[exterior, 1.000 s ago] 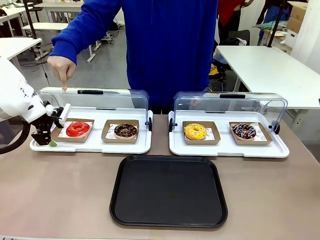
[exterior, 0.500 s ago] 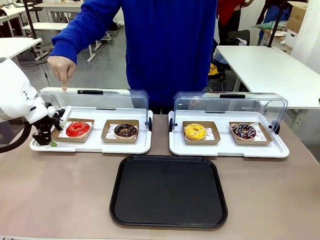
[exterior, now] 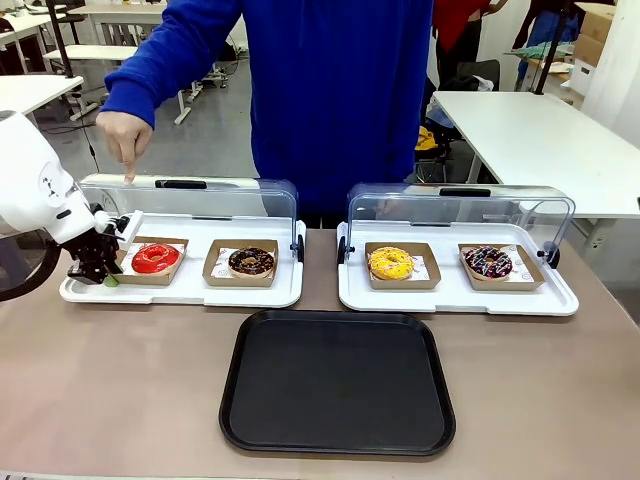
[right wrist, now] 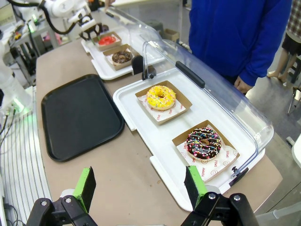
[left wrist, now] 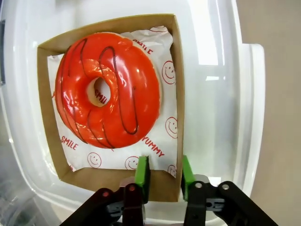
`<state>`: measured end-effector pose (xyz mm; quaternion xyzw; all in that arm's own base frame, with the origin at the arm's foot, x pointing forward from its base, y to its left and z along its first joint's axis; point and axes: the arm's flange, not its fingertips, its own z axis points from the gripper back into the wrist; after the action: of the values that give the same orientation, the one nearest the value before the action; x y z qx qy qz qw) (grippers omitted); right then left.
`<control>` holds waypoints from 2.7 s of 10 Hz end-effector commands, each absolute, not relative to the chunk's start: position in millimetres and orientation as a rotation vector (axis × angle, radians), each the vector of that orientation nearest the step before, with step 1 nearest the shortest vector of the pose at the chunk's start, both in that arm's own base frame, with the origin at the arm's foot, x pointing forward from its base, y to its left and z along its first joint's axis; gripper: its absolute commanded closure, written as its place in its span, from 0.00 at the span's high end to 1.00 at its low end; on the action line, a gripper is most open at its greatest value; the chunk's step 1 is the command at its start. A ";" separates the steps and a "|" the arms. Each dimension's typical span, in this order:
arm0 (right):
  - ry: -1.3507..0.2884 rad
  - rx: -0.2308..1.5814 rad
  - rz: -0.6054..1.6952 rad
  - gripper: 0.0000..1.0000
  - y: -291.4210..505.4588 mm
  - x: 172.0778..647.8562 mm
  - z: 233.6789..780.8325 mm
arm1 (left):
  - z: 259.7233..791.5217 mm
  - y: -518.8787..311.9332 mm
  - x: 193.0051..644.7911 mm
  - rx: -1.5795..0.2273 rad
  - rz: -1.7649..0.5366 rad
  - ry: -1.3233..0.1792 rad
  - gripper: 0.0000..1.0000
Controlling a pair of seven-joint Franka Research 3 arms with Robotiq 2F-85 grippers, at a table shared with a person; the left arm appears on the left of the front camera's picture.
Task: Move the first donut from the left to the tray.
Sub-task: Pick up the Paper togo box containing the Donut indicated by the person and place it on the Handle tray.
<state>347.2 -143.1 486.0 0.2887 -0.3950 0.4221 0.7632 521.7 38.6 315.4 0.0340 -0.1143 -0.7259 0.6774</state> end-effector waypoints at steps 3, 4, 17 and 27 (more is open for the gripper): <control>-0.899 0.632 0.929 1.00 -143.4 351.1 488.1 | 318.3 37.6 522.0 0.051 -1.654 -0.210 0.00; -0.899 0.632 0.929 1.00 -143.4 351.1 488.1 | 318.6 37.4 521.4 0.044 -1.656 -0.206 0.00; -0.899 0.632 0.929 1.00 -143.4 351.1 488.1 | 385.5 8.7 490.6 0.088 -1.594 -0.345 0.02; -0.899 0.632 0.929 1.00 -143.4 351.1 488.1 | 409.0 -135.4 335.1 0.064 -1.694 -0.437 0.02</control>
<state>347.2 -143.2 486.2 0.2878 -0.3944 0.4222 0.7638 378.1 -137.9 428.1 0.0117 -0.1874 -0.7435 0.6418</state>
